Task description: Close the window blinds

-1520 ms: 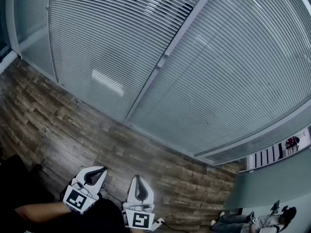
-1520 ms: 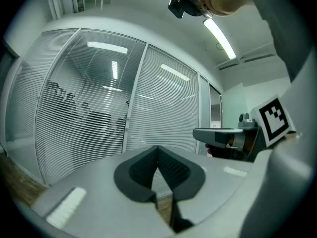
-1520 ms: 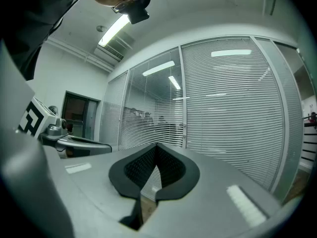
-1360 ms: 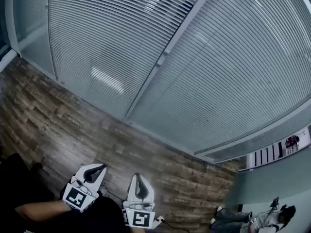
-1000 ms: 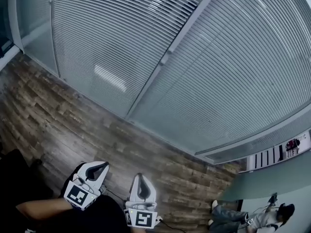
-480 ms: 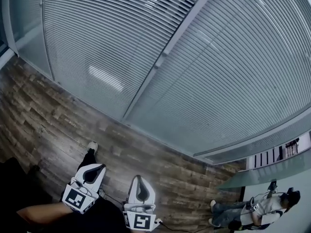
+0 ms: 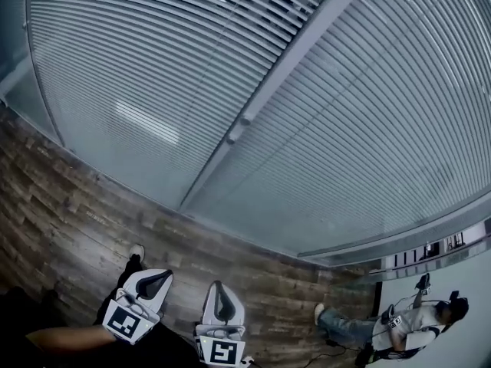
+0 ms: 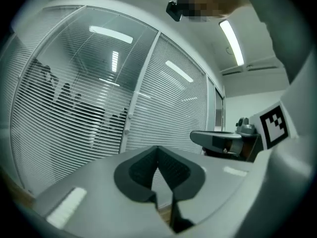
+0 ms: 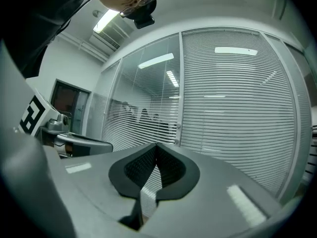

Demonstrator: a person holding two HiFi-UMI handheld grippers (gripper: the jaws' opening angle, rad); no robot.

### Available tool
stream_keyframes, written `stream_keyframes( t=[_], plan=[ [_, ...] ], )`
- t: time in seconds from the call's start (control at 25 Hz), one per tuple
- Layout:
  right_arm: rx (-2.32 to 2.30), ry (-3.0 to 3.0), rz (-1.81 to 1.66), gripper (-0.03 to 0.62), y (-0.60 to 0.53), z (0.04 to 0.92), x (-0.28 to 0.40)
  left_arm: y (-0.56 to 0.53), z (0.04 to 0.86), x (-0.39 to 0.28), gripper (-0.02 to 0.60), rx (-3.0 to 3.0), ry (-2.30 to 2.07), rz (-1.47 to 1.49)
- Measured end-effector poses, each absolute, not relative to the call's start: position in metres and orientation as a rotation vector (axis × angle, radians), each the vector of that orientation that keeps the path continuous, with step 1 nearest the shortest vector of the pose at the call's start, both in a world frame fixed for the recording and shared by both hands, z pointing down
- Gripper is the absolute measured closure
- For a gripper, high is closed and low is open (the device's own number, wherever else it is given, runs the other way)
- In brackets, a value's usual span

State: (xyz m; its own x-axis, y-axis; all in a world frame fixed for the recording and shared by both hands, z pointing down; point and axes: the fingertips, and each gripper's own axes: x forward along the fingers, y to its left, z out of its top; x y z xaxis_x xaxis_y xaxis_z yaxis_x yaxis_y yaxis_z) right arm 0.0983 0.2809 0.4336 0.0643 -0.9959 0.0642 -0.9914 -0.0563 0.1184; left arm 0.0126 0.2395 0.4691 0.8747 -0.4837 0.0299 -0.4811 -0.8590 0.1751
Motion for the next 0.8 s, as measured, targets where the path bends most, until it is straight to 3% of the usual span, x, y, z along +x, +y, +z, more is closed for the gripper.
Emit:
stream_keyframes(
  t=[0.4, 0.8],
  plan=[
    [2.240, -1.918, -0.118, 0.576, 0.120, 0.420, 0.125, 0.079, 0.453, 0.007, 0.580, 2.895, -0.727, -0.054],
    [2.186, -1.817, -0.186, 0.540, 0.014, 0.401, 0.183, 0.001, 0.443, 0.021, 0.580, 2.854, -0.778, -0.042]
  ],
)
